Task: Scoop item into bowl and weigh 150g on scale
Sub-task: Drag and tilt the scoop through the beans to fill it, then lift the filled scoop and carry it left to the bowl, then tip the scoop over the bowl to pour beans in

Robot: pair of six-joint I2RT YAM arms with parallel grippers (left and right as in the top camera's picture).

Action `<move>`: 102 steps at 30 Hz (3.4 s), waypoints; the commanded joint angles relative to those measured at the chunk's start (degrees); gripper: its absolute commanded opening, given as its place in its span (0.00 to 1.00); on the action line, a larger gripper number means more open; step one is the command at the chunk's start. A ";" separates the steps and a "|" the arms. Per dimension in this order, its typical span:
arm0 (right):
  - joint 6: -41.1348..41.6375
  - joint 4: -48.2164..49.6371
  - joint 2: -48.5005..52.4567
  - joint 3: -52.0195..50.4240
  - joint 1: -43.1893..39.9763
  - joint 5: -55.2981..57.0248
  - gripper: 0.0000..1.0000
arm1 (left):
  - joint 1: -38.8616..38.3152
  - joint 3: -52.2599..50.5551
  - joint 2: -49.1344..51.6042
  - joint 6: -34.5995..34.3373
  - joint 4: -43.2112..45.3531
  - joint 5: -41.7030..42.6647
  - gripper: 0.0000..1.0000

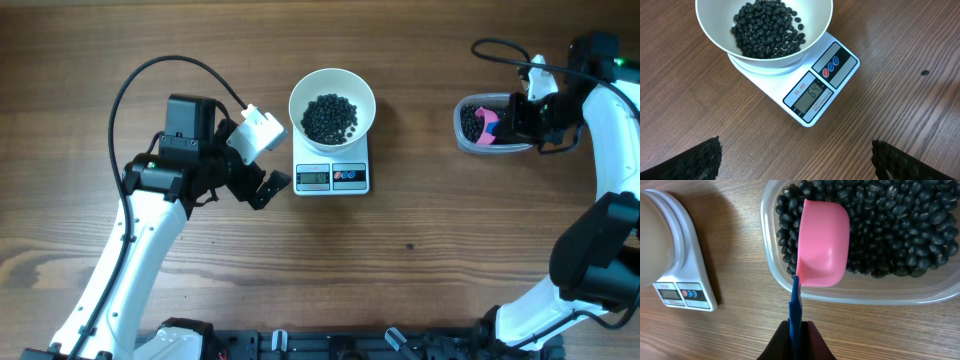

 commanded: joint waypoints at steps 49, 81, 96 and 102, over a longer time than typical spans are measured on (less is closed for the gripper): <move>-12.68 -10.10 1.14 3.30 -13.66 -33.55 0.04 | -0.22 0.04 -0.79 1.14 0.00 0.50 1.00; 6.78 8.35 1.14 16.33 33.90 6.80 0.04 | -0.22 0.04 -0.79 1.11 -0.02 0.50 1.00; -5.53 9.57 1.14 16.33 47.36 30.80 0.04 | -0.22 0.04 -0.79 1.11 -0.02 0.50 1.00; -6.95 9.70 1.14 16.33 48.30 32.00 0.04 | -0.22 0.04 -0.79 1.11 -0.02 0.50 1.00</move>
